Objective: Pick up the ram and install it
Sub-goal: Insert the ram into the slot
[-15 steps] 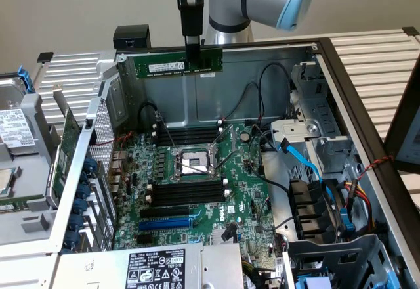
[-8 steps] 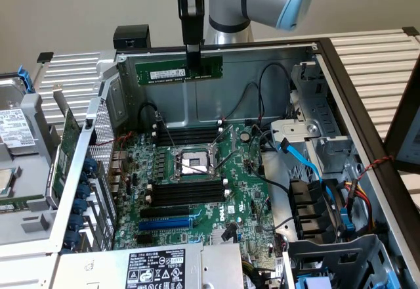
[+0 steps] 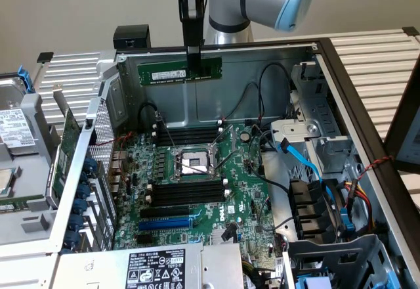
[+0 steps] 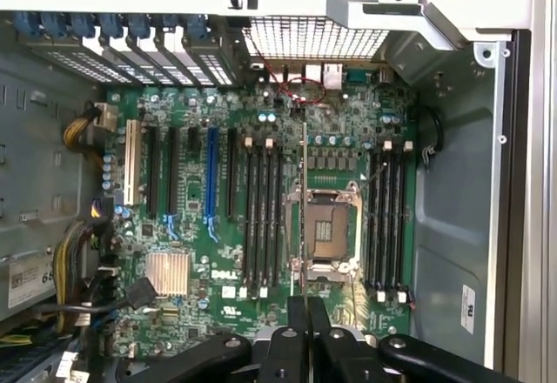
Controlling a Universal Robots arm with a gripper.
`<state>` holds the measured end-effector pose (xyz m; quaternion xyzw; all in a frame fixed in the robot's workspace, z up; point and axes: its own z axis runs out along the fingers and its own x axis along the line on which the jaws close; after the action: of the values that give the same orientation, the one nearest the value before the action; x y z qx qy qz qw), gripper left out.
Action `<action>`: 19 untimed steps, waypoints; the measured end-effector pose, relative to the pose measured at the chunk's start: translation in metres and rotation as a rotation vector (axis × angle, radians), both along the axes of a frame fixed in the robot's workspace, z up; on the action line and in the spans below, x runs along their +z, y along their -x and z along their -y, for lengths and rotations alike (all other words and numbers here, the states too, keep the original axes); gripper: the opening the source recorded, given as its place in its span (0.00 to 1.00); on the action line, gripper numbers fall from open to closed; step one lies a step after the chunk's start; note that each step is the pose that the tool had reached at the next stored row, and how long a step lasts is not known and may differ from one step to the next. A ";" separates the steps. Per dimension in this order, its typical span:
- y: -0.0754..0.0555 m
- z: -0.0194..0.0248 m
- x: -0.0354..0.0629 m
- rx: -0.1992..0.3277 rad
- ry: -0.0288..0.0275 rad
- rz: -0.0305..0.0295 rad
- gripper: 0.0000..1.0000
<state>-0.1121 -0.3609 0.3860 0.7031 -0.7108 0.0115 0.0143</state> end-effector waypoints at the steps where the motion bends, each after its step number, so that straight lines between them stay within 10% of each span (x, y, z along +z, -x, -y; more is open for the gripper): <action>1: 0.000 0.0000 -0.0011 0.000 0.0036 0.0000 0.13; 19: 0.000 0.0032 -0.0290 -0.034 0.0074 -0.0022 0.13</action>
<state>-0.1121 -0.3640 0.3570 0.6910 -0.7225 0.0131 0.0179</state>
